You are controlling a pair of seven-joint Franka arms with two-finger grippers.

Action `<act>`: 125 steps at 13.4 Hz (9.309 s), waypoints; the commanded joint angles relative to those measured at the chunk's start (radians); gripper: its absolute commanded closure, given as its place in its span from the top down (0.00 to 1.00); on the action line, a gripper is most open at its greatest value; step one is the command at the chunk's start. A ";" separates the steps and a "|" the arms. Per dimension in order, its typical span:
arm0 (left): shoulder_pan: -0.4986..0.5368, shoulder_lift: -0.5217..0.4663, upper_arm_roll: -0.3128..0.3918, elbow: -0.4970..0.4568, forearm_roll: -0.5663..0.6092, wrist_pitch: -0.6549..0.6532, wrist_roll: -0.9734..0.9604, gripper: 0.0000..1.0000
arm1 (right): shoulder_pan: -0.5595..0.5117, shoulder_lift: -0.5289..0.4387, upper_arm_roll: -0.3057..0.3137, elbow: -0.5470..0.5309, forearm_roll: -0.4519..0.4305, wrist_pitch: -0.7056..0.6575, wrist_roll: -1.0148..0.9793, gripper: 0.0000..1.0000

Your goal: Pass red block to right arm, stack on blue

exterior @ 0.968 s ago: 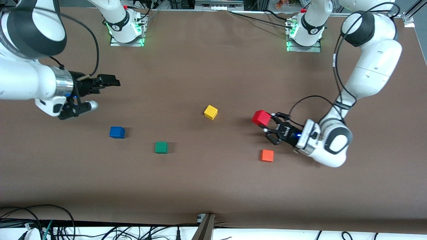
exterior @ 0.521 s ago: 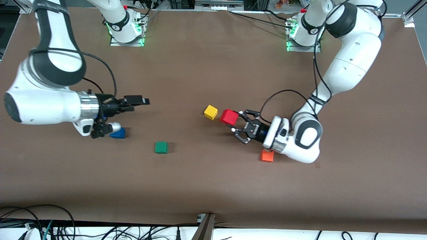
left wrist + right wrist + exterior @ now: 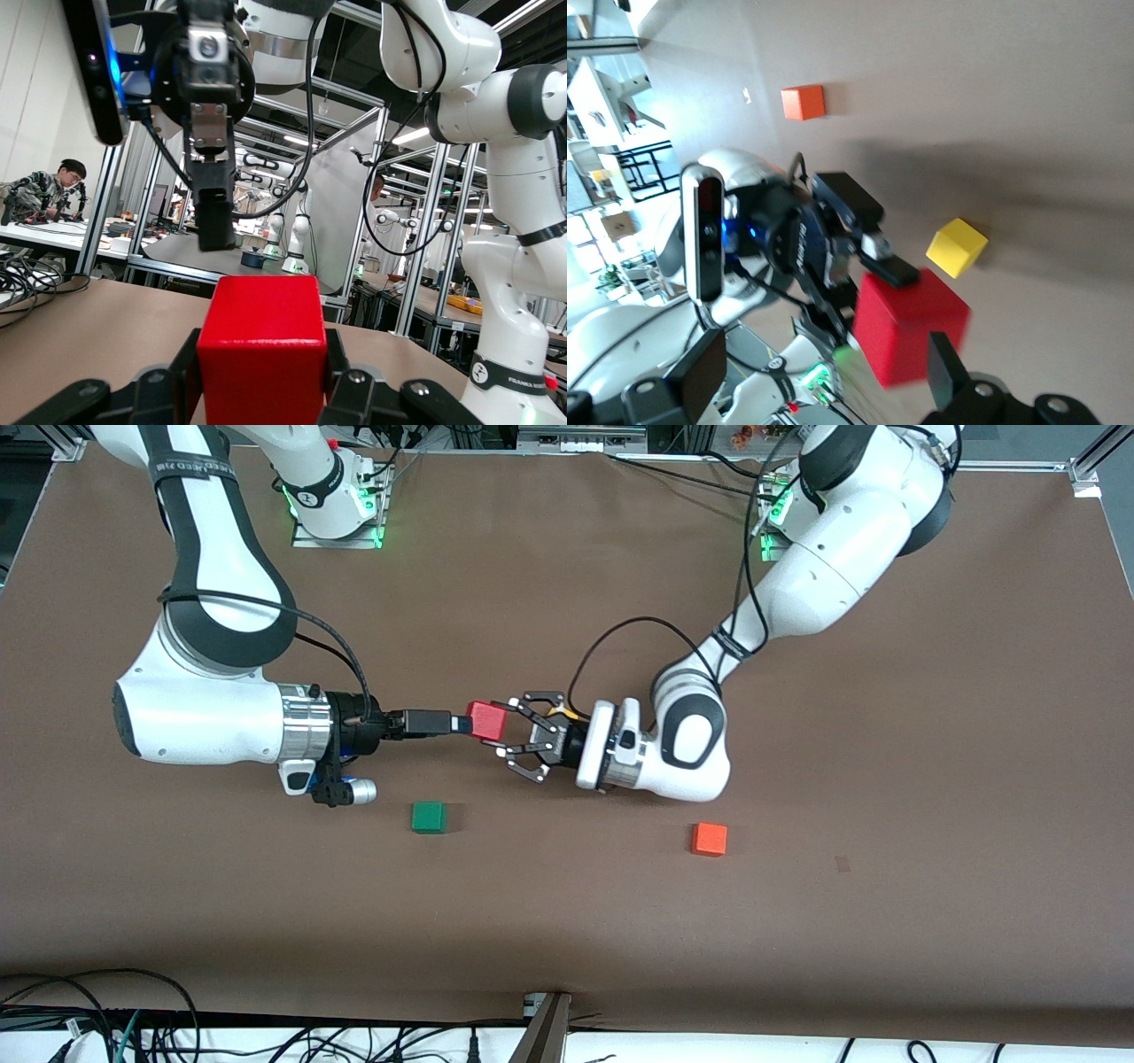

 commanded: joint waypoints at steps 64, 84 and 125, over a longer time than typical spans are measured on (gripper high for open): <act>0.624 -0.320 0.010 0.178 1.258 -0.687 -0.805 1.00 | -0.127 0.098 -0.063 -0.224 -0.929 0.207 -0.152 0.00; 0.119 -1.045 0.516 -0.291 1.581 -0.546 -1.736 1.00 | -0.104 0.109 -0.066 -0.232 -0.989 0.198 0.017 0.00; 0.156 -1.056 0.553 -0.252 1.565 -0.497 -2.078 1.00 | -0.150 -0.277 -0.068 0.115 -0.961 -0.431 -0.221 1.00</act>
